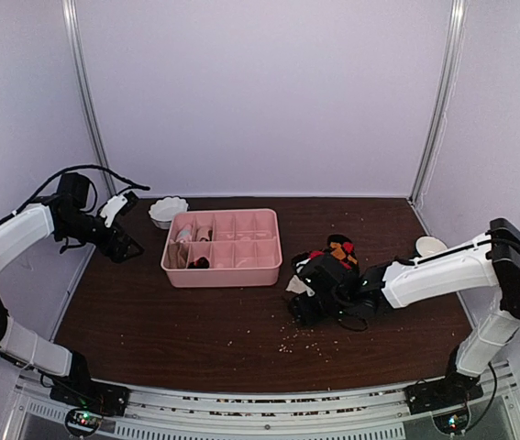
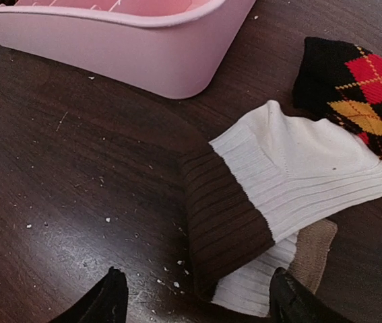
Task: Roll the socks
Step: Pick up the sock from the center of the board.
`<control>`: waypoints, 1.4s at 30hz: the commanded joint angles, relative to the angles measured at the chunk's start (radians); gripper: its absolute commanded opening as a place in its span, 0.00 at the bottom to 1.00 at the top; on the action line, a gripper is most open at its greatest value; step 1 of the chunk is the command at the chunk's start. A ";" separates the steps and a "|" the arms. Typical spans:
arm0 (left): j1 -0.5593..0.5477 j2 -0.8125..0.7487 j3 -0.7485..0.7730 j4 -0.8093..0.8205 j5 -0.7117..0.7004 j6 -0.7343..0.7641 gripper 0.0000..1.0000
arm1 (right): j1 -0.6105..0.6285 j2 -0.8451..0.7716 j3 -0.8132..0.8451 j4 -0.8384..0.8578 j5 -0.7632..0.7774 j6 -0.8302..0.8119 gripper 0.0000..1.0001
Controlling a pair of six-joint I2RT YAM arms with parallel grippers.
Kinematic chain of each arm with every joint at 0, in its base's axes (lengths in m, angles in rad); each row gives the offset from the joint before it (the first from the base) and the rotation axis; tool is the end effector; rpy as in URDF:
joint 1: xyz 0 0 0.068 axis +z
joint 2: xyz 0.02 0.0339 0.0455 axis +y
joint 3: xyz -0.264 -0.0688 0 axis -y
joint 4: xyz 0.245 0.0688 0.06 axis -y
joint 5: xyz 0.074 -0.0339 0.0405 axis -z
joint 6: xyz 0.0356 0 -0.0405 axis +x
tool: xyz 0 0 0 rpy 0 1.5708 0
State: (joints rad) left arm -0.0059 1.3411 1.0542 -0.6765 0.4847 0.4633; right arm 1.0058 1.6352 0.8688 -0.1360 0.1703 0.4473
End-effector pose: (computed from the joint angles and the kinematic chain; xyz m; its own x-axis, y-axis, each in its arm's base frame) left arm 0.2720 -0.0182 0.2722 -0.6134 0.3991 -0.6815 0.6095 0.7880 -0.0872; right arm 0.1779 0.2693 0.1646 -0.7146 -0.3310 -0.6163 -0.5180 0.8424 0.1481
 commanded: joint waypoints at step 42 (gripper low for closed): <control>-0.002 -0.118 -0.027 -0.087 0.072 0.031 0.98 | -0.180 -0.085 0.128 0.018 -0.201 0.168 0.00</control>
State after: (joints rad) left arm -0.0059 1.2415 1.0172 -0.7620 0.5220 0.4812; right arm 0.8951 1.6752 0.9630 -0.1387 0.0406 0.6060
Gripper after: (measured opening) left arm 0.978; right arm 0.012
